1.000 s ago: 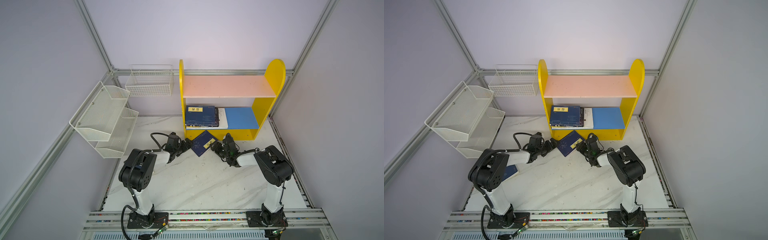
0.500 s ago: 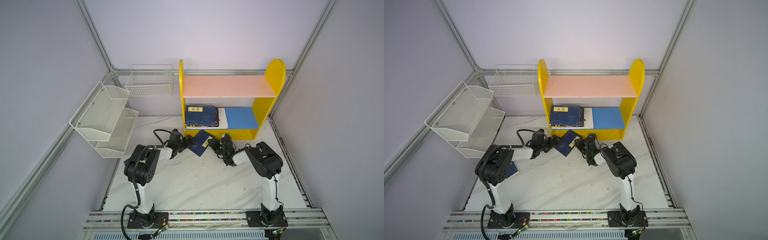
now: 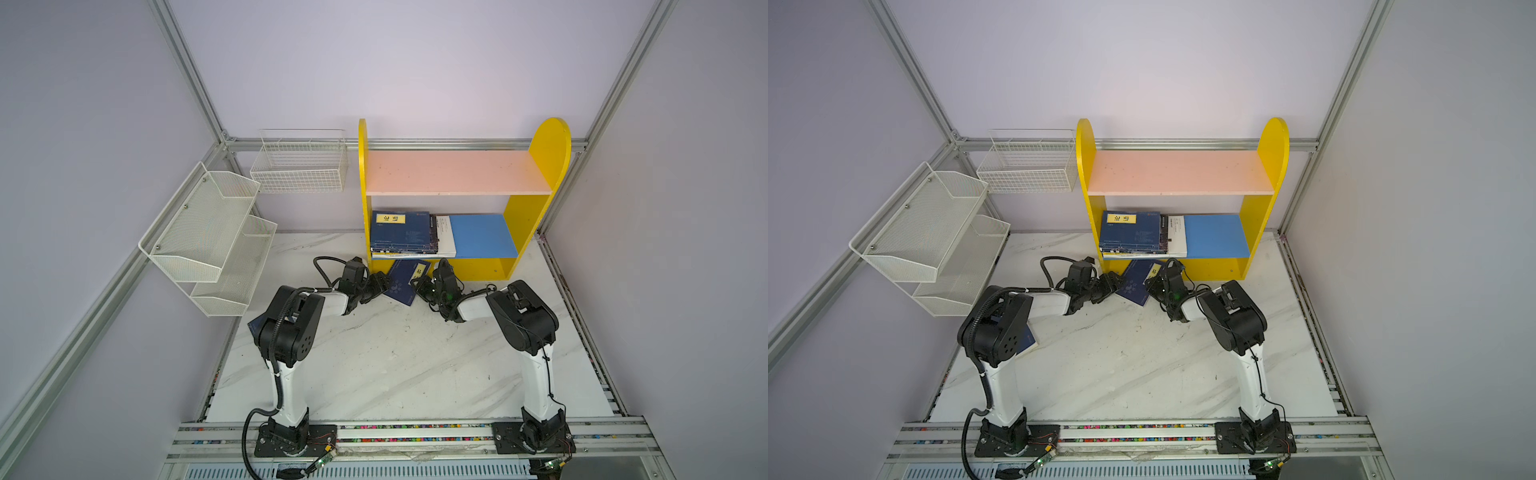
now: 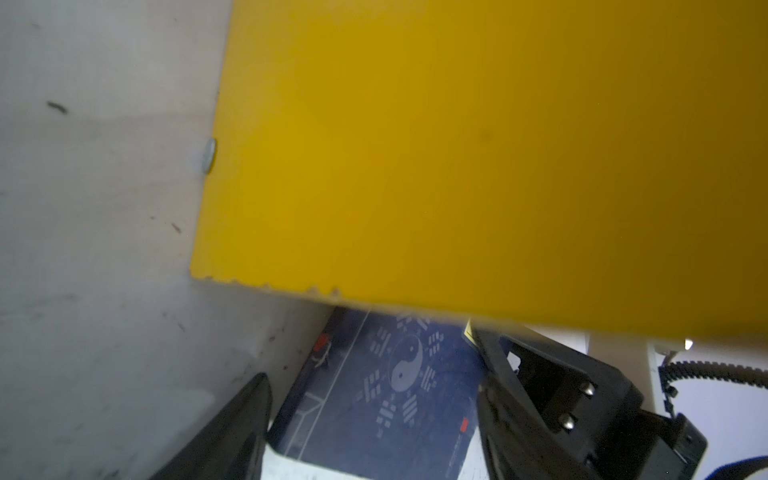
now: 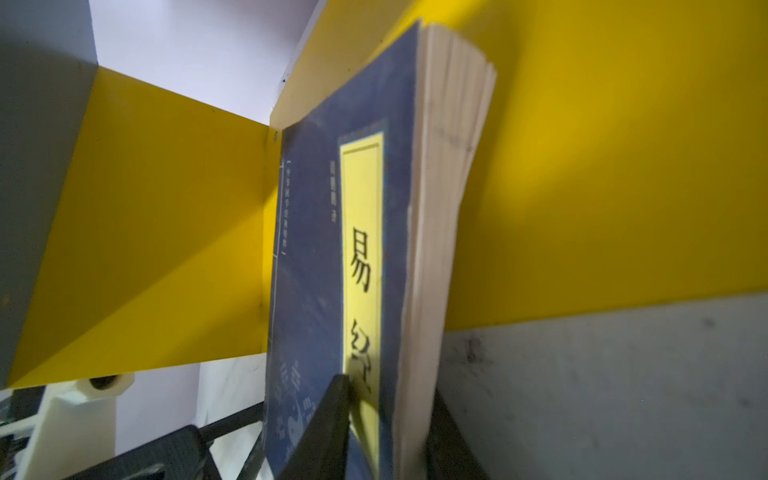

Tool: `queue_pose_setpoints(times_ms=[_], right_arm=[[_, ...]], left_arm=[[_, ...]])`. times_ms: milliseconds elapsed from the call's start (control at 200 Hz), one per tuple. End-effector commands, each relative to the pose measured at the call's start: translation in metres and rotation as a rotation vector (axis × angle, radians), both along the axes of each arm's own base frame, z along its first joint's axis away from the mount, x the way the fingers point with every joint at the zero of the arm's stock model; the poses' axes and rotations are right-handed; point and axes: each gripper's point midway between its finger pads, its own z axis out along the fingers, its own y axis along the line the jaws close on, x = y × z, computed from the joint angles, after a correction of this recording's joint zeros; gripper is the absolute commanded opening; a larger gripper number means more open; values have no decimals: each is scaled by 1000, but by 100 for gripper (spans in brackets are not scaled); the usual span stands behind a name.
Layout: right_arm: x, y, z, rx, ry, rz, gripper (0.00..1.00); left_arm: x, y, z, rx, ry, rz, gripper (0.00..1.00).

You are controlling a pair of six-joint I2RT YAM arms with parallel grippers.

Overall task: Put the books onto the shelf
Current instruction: 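Grasp the book's edges with both grippers and lift it upright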

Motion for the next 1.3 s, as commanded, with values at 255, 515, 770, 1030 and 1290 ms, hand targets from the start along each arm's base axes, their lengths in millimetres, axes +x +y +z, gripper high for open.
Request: queue_pose_setpoints(times_ms=[255,515,770,1030,1290], right_arm=[[-46,-9,-25,-101,140,111,0],[-95,-13,28,-61,140,288,0],[-152,-56,105,-31,121,385,0],[-196,-53,215,109,-76,563,0],[-208,-40,268,190,-199,696,0]], left_arm=[[-46,-27,30,-38,26,-82,77],[-64,-9,76,-11,-28,-121,92],[-94,28,102,75,6,-176,99],[-123,-4,221,-202,-221,-447,100],[-136,-16,275,-294,-345,-530,100]])
